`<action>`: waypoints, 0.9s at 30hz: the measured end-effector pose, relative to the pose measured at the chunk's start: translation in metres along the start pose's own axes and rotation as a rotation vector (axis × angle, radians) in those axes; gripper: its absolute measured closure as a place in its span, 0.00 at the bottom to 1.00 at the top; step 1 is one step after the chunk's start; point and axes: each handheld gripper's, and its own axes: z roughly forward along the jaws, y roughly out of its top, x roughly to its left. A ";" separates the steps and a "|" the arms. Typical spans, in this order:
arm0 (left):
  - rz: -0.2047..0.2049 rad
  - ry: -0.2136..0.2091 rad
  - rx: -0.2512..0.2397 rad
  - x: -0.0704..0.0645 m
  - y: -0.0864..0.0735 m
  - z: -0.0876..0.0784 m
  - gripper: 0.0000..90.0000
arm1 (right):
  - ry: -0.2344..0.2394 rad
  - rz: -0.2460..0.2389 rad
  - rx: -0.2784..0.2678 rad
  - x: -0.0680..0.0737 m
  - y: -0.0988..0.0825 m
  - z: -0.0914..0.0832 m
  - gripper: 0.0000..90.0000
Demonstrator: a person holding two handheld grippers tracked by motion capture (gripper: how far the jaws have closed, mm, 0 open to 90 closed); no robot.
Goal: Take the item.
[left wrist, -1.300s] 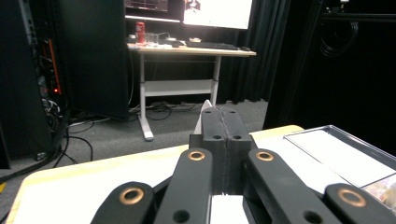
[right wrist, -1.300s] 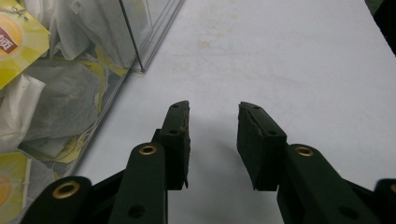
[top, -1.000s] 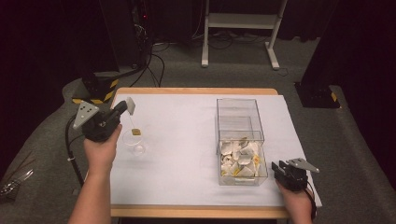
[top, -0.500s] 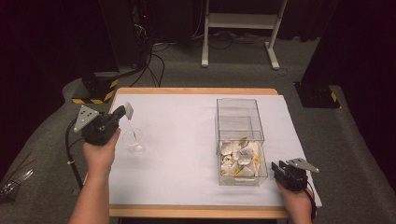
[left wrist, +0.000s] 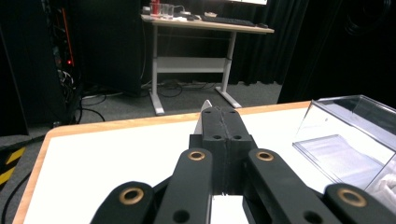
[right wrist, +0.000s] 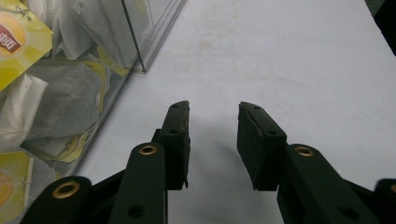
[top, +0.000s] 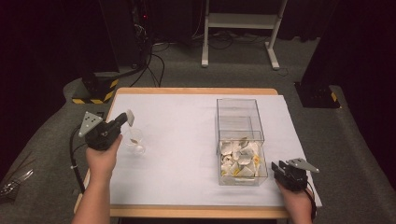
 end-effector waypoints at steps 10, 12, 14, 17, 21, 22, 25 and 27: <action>-0.011 0.004 0.038 0.002 -0.018 0.004 1.00 | -0.002 -0.004 0.002 0.000 0.000 0.000 0.72; -0.010 0.004 0.047 0.003 -0.021 0.004 1.00 | -0.001 -0.005 0.002 0.000 0.000 0.000 0.72; -0.010 0.005 0.056 0.003 -0.025 0.004 1.00 | -0.002 -0.005 0.003 0.000 0.000 0.000 0.72; -0.013 0.005 0.073 0.002 -0.031 0.005 1.00 | -0.002 -0.004 0.003 0.000 0.000 0.000 0.72; -0.014 0.007 0.089 0.003 -0.038 0.004 1.00 | -0.001 -0.004 0.004 0.000 0.000 0.000 0.72; -0.010 0.009 0.095 0.002 -0.040 0.004 1.00 | -0.001 -0.005 0.003 0.000 0.000 0.000 0.72; -0.012 0.011 0.112 0.002 -0.046 0.004 1.00 | -0.001 -0.004 0.003 0.000 0.000 0.000 0.72; -0.015 0.013 0.122 0.003 -0.051 0.004 1.00 | -0.001 -0.002 0.005 0.001 0.000 0.000 0.72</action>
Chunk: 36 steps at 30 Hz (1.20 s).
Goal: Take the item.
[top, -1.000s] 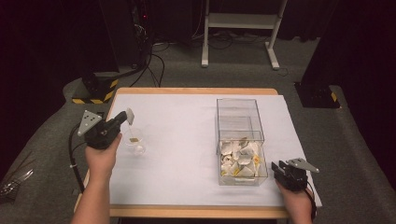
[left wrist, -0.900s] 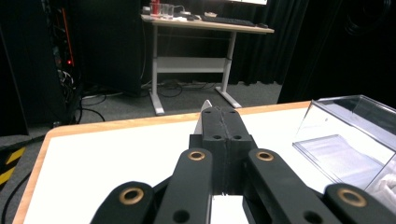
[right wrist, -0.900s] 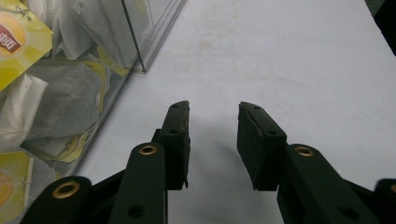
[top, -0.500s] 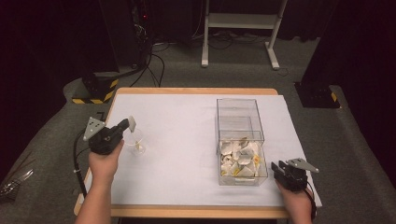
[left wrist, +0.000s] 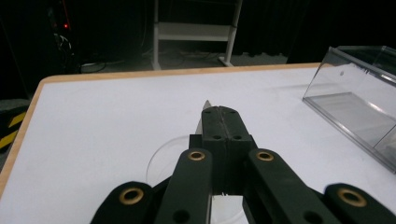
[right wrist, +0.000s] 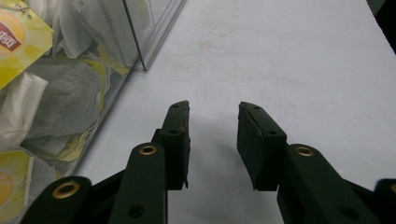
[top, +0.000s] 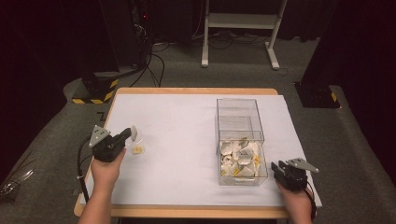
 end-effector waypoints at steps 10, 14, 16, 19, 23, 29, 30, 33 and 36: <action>-0.011 0.008 0.035 0.004 -0.011 0.003 1.00 | -0.001 -0.002 0.001 0.000 0.000 0.000 0.72; -0.008 0.004 0.034 0.004 -0.012 0.004 0.91 | -0.002 -0.002 0.001 0.000 0.000 0.000 0.72; -0.007 0.006 0.030 0.003 -0.012 0.004 0.88 | -0.001 -0.002 0.001 0.000 0.000 0.000 0.72; -0.007 0.011 0.017 0.001 -0.012 0.002 0.82 | 0.000 -0.002 0.000 0.000 0.000 0.000 0.72; 0.003 0.016 0.002 -0.004 -0.011 -0.002 0.78 | 0.001 0.000 -0.001 0.000 0.000 0.000 0.72; 0.031 0.025 0.000 -0.016 -0.015 -0.011 0.72 | 0.002 0.000 -0.005 -0.001 0.000 0.000 0.71; 0.040 0.029 0.009 -0.019 -0.017 -0.012 0.71 | 0.002 0.000 -0.006 0.000 0.000 0.000 0.71; 0.051 0.031 0.026 -0.023 -0.020 -0.016 0.69 | 0.003 -0.001 -0.007 0.000 0.000 0.000 0.71; 0.046 0.033 0.032 -0.024 -0.024 -0.020 0.67 | 0.004 -0.002 -0.006 0.000 0.000 -0.001 0.71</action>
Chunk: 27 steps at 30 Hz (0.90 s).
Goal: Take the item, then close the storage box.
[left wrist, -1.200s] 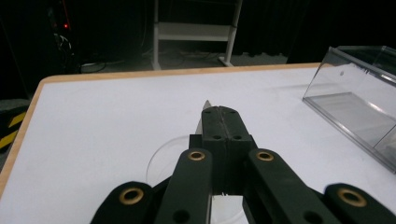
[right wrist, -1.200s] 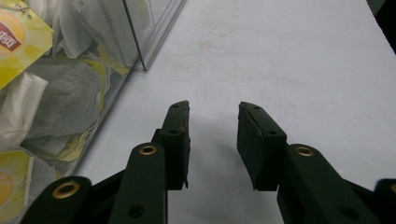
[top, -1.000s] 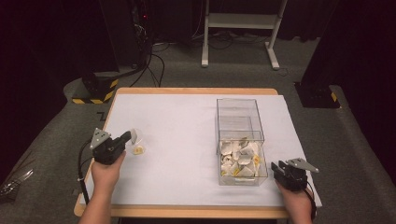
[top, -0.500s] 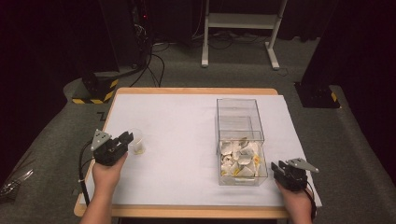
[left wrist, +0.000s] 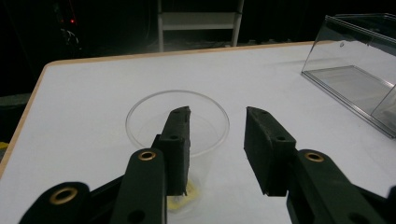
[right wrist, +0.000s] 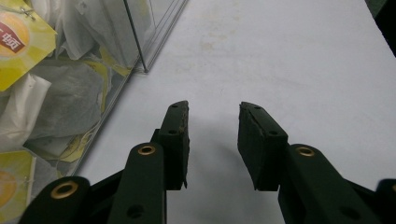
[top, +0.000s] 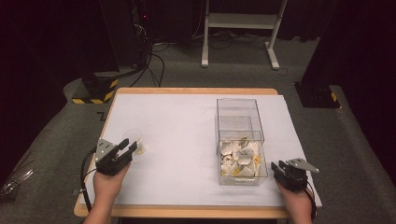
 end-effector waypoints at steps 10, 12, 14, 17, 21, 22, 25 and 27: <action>-0.007 0.015 0.049 -0.004 -0.022 -0.009 0.63 | 0.011 -0.007 -0.018 0.000 0.000 -0.002 0.68; -0.004 0.014 0.065 -0.006 -0.028 -0.009 0.62 | 0.016 -0.008 -0.018 0.001 0.000 -0.003 0.68; -0.007 0.006 0.081 -0.008 -0.034 -0.009 0.61 | 0.020 -0.005 -0.018 0.001 0.000 -0.003 0.67; 0.003 0.003 0.111 -0.011 -0.043 -0.007 0.60 | 0.025 -0.009 -0.024 0.002 0.000 -0.005 0.67; 0.008 -0.004 0.130 -0.015 -0.050 -0.004 0.59 | 0.036 -0.009 -0.037 0.003 0.002 -0.008 0.66; 0.011 -0.006 0.139 -0.016 -0.052 -0.003 0.59 | 0.037 -0.011 -0.040 0.004 0.002 -0.009 0.65; 0.016 -0.006 0.157 -0.018 -0.056 0.001 0.58 | 0.046 -0.009 -0.050 0.005 0.004 -0.013 0.64; 0.011 -0.002 0.162 -0.018 -0.058 0.003 0.56 | 0.052 -0.010 -0.056 0.007 0.005 -0.016 0.64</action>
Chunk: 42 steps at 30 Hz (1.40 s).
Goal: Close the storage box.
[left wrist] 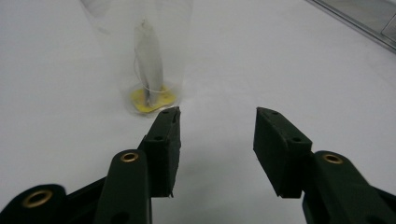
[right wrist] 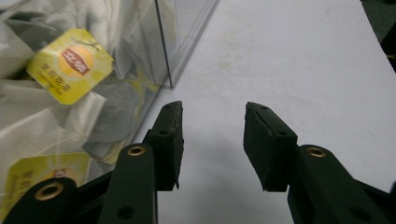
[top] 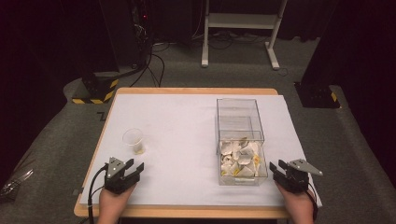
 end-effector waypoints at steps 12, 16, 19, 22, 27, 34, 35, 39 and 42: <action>-0.047 0.001 0.008 0.011 -0.007 0.005 0.53 | 0.042 -0.034 -0.032 0.014 0.017 -0.013 0.60; -0.027 0.005 0.019 0.008 -0.007 0.006 0.52 | 0.057 -0.045 -0.047 0.017 0.021 -0.019 0.59; -0.014 0.011 0.028 0.007 -0.007 0.007 0.51 | 0.066 -0.046 -0.055 0.018 0.021 -0.023 0.59; -0.023 0.009 0.030 0.007 -0.007 0.007 0.51 | 0.077 -0.044 -0.068 0.018 0.021 -0.028 0.59; -0.014 0.011 0.044 0.006 -0.006 0.009 0.50 | 0.094 -0.042 -0.085 0.021 0.021 -0.036 0.58; -0.015 0.011 0.056 0.006 -0.006 0.010 0.50 | 0.104 -0.045 -0.123 0.025 0.023 -0.047 0.58; -0.012 0.011 0.056 0.006 -0.006 0.010 0.50 | 0.105 -0.044 -0.126 0.025 0.024 -0.048 0.58; -0.014 0.010 0.058 0.006 -0.006 0.010 0.50 | 0.126 -0.050 -0.133 0.027 0.026 -0.054 0.57; -0.015 0.009 0.058 0.006 -0.006 0.010 0.50 | 0.137 -0.056 -0.136 0.031 0.026 -0.058 0.57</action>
